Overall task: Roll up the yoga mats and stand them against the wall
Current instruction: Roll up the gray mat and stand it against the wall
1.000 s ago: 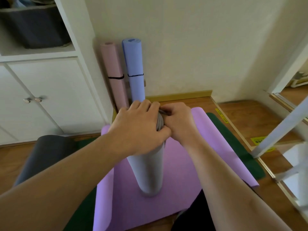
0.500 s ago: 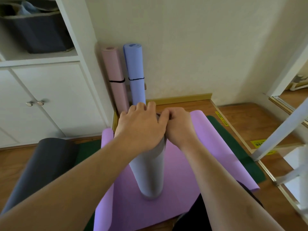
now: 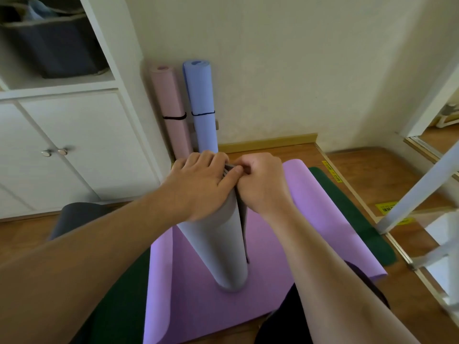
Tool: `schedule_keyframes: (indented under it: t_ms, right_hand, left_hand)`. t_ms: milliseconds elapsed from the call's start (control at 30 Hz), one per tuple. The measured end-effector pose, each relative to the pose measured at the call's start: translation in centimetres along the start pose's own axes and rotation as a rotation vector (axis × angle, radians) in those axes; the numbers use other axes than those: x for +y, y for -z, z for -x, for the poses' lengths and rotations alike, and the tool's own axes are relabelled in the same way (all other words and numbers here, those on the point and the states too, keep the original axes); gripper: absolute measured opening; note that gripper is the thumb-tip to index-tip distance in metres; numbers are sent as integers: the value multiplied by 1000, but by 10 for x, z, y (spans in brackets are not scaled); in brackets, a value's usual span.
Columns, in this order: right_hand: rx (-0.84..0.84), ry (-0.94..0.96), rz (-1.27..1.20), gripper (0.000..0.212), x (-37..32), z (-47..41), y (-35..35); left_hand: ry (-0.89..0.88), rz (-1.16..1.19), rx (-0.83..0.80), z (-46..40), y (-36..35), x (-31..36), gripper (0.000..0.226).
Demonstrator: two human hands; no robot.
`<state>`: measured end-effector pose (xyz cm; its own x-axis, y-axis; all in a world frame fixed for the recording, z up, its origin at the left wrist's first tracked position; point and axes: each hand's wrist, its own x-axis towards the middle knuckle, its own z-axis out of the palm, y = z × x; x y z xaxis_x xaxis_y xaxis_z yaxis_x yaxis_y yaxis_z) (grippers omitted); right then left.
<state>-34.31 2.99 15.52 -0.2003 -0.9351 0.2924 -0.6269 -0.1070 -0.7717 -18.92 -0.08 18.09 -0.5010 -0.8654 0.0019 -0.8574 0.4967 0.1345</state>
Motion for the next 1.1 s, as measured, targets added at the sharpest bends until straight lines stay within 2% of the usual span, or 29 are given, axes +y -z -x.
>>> schedule_keyframes:
  t_ms: [67, 200, 433, 533, 633, 767, 800, 900, 933, 1033, 1100]
  right_hand:
    - [15, 17, 18, 20, 3, -1, 1]
    - [-15, 14, 15, 20, 3, 2, 9]
    - [-20, 24, 96, 21, 9, 11, 20]
    - [-49, 13, 103, 20, 8, 15, 23]
    - [-106, -38, -44, 22, 3, 20, 27]
    - [-163, -27, -86, 20, -6, 36, 26]
    - [-168, -33, -88, 32, -8, 38, 26]
    - [-207, -32, 29, 90, -11, 37, 22]
    - [-229, -26, 101, 99, -13, 37, 19]
    - [-273, -33, 290, 110, -18, 40, 12]
    - [-235, -60, 291, 104, -15, 39, 12]
  left_hand:
    - [-26, -18, -14, -1, -2, 0, 40]
    - [-27, -35, 26, 0, -1, 4, 44]
    - [-42, 16, 64, 1, 2, 19, 10]
    - [-35, 40, 38, -1, 5, 17, 16]
    - [-8, 42, 30, -7, 7, 6, 29]
    - [66, 56, 69, -13, 11, -11, 27]
    - [83, 83, 98, -14, 11, -11, 29]
    - [125, 59, 182, -16, 7, 0, 38]
    - [131, 18, 179, -17, 7, 6, 36]
    - [169, 56, 203, -22, 10, 19, 33]
    - [215, 205, 211, -25, 12, 22, 38]
